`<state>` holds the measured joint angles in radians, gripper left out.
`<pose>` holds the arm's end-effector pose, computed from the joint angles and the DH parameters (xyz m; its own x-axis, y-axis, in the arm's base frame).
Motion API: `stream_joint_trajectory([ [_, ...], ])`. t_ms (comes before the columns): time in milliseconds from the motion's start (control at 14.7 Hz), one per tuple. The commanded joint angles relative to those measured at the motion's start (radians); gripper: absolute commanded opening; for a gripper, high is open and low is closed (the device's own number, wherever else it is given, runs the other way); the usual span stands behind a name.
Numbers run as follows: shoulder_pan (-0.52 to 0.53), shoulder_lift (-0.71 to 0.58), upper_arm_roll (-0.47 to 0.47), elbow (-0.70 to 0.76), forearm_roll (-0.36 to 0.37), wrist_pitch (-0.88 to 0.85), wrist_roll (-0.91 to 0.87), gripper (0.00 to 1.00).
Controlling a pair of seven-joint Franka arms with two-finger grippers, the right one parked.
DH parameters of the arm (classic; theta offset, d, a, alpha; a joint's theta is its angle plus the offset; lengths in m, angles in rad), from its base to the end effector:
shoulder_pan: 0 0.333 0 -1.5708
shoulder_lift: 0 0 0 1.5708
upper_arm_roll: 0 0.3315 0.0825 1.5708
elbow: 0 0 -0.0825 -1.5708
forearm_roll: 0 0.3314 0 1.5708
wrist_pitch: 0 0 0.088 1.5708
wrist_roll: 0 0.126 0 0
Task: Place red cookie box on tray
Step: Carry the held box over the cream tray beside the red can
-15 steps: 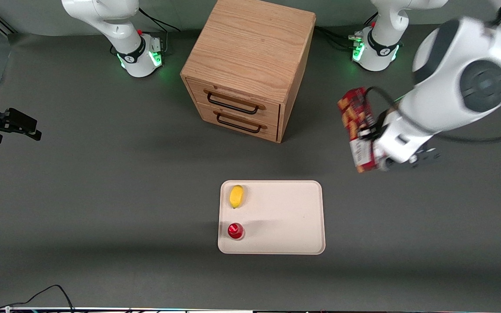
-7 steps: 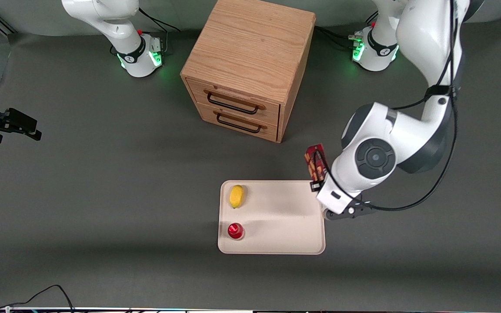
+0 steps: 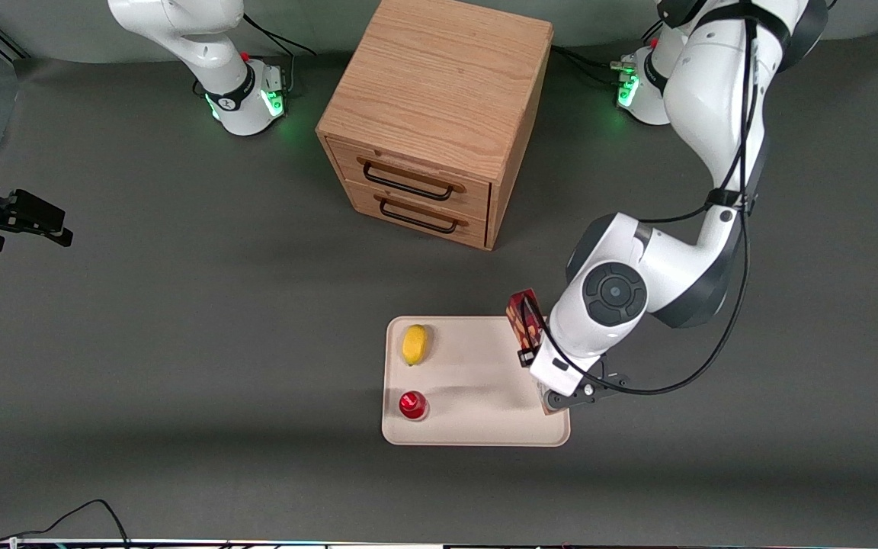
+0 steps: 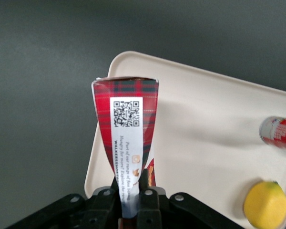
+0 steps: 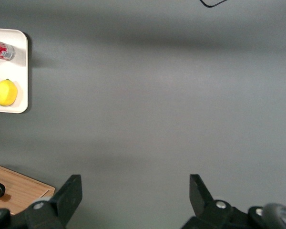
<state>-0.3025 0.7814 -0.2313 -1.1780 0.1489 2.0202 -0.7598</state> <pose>0.6538 -0.3150 0.3491 0.9706 0.2372 0.0413 0.2339 -0.9696 0.0716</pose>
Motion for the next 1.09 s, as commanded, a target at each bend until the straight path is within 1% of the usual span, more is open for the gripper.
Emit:
stream_joint_trajectory([
  [0,-0.009,0.047,0.004,0.035,0.041,0.043,-0.026,0.00],
  [136,-0.009,0.081,0.004,0.032,0.043,0.073,-0.027,0.00],
  [409,-0.009,0.105,0.004,0.011,0.046,0.126,-0.035,0.00],
  [614,-0.006,0.108,0.004,-0.040,0.044,0.211,-0.035,0.00],
  [818,-0.004,0.110,0.004,-0.052,0.044,0.224,-0.035,0.00],
  [886,-0.003,0.110,0.004,-0.060,0.046,0.232,-0.035,0.06],
  [1023,-0.001,0.110,0.004,-0.074,0.047,0.258,-0.035,0.33],
])
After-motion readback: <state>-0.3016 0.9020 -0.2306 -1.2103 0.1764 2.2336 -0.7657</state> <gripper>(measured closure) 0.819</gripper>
